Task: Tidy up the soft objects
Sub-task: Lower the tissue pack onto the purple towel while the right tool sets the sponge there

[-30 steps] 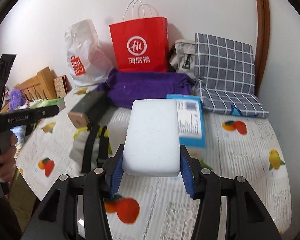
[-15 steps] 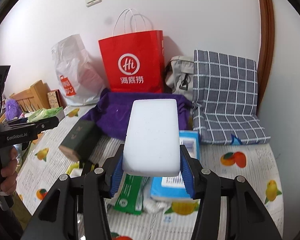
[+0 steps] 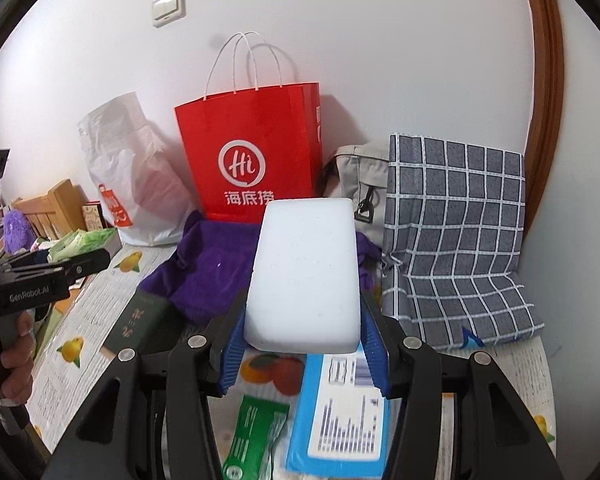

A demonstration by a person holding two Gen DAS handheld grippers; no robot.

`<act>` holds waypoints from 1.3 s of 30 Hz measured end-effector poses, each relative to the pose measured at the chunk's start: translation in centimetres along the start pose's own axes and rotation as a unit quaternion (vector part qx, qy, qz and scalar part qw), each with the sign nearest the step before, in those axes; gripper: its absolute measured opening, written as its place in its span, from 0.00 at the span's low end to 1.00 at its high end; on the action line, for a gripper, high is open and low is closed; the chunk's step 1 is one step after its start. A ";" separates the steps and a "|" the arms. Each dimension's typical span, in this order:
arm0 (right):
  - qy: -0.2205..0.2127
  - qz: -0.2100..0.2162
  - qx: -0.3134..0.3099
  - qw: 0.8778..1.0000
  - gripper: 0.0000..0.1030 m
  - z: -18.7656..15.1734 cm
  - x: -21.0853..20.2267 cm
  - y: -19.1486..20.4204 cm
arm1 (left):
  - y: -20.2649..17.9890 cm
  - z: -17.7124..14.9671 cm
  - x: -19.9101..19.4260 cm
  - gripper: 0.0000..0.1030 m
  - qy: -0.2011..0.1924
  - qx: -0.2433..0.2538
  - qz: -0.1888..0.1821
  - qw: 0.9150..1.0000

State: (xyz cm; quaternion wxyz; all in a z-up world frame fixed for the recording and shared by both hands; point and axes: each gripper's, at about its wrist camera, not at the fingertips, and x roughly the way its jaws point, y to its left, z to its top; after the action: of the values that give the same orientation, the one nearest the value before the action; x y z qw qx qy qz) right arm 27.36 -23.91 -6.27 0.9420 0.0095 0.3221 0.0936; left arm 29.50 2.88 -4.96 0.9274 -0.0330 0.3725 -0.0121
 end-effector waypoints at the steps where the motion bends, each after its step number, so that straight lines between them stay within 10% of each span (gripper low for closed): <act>1: -0.001 -0.001 -0.001 1.000 0.50 0.4 0.4 0.0 | 0.1 0.2 0.3 0.79 0.002 -0.001 0.000 1.000; 20: 0.003 0.015 -0.015 1.000 0.50 6.0 8.7 0.0 | -1.0 4.7 7.7 0.79 0.020 -0.008 -0.025 0.999; 39: 0.137 0.015 -0.012 0.990 0.50 1.9 20.9 -1.3 | -0.1 5.1 19.0 0.79 0.091 -0.027 -0.031 0.995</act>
State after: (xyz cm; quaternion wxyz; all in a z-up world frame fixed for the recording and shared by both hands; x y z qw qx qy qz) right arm 44.97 -21.27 -17.53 0.8876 -0.0100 0.4467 0.1120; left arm 46.77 2.19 -14.40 0.8874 -0.0682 0.4548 -0.0338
